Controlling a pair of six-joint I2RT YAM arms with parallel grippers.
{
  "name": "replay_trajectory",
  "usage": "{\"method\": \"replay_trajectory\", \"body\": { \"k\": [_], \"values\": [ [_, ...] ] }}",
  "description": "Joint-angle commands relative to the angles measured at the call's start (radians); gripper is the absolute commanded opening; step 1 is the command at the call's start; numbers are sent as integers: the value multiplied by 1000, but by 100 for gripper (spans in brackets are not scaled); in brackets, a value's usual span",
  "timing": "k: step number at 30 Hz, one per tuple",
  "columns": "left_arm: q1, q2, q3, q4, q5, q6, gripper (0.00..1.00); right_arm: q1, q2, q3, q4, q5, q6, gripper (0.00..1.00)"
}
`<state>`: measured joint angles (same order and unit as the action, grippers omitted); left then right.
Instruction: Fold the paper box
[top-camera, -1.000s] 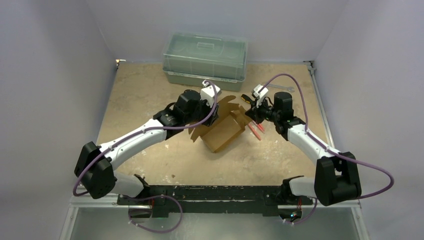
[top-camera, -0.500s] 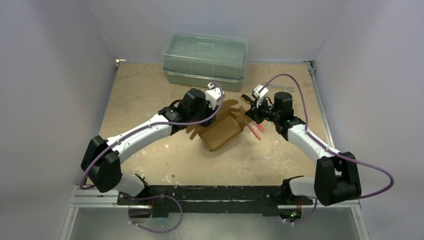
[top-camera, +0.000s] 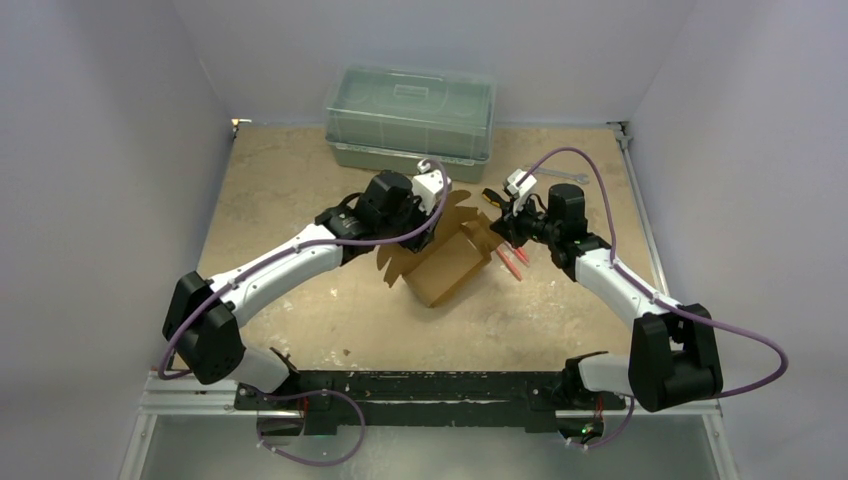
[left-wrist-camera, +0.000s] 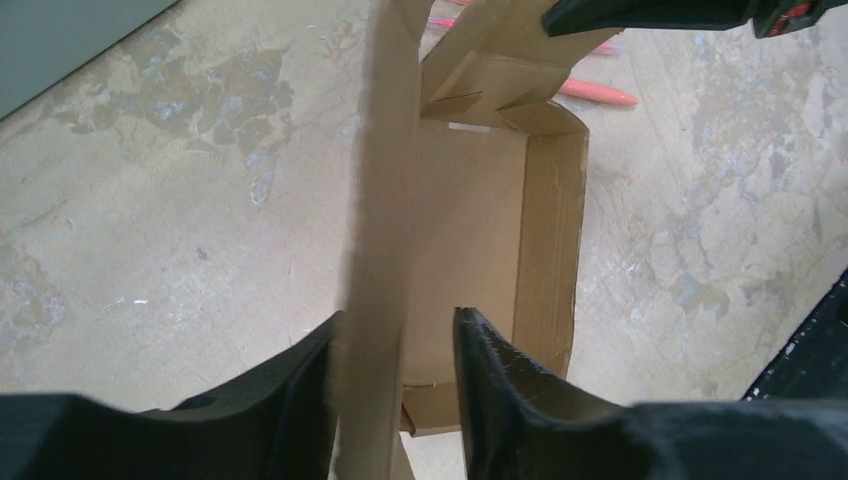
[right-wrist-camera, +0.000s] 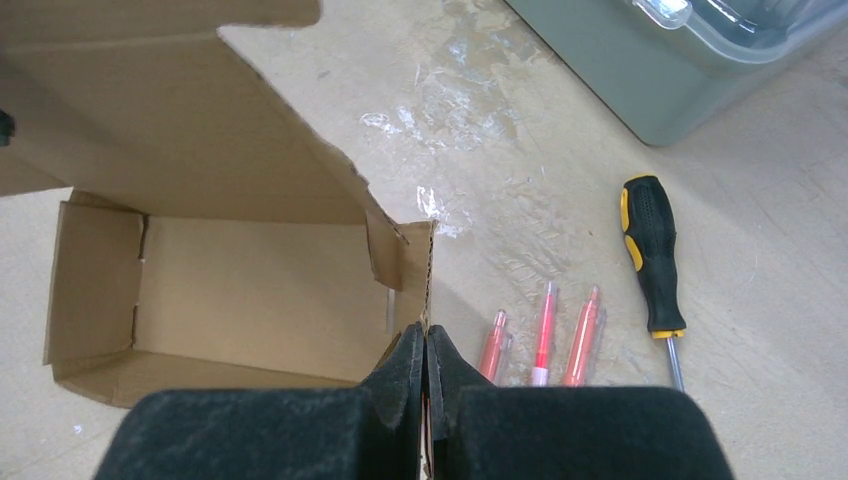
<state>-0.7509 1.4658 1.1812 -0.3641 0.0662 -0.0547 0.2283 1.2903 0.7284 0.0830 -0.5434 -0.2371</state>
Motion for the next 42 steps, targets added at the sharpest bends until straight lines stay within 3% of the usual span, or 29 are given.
{"method": "replay_trajectory", "body": {
  "k": [1,4,11,14,15,21,32,42],
  "values": [
    [18,-17,71,-30,58,17,45,2,-17,2,23,-27,-8,0],
    [22,-16,79,-41,73,12,53,2,-16,3,22,-27,-8,0],
    [21,13,89,-77,73,4,50,1,-14,3,20,-27,-8,0],
    [22,27,93,-95,66,1,41,2,-14,4,20,-27,-8,0],
    [22,29,93,-99,65,1,31,1,-13,2,21,-27,-7,0],
    [21,30,98,-113,64,-1,0,2,-11,3,21,-29,-8,0],
    [21,16,122,-121,33,-14,0,2,-18,11,9,-62,-10,0],
    [17,67,258,-223,-63,10,0,0,-43,31,15,-157,16,0]
  ]
}}
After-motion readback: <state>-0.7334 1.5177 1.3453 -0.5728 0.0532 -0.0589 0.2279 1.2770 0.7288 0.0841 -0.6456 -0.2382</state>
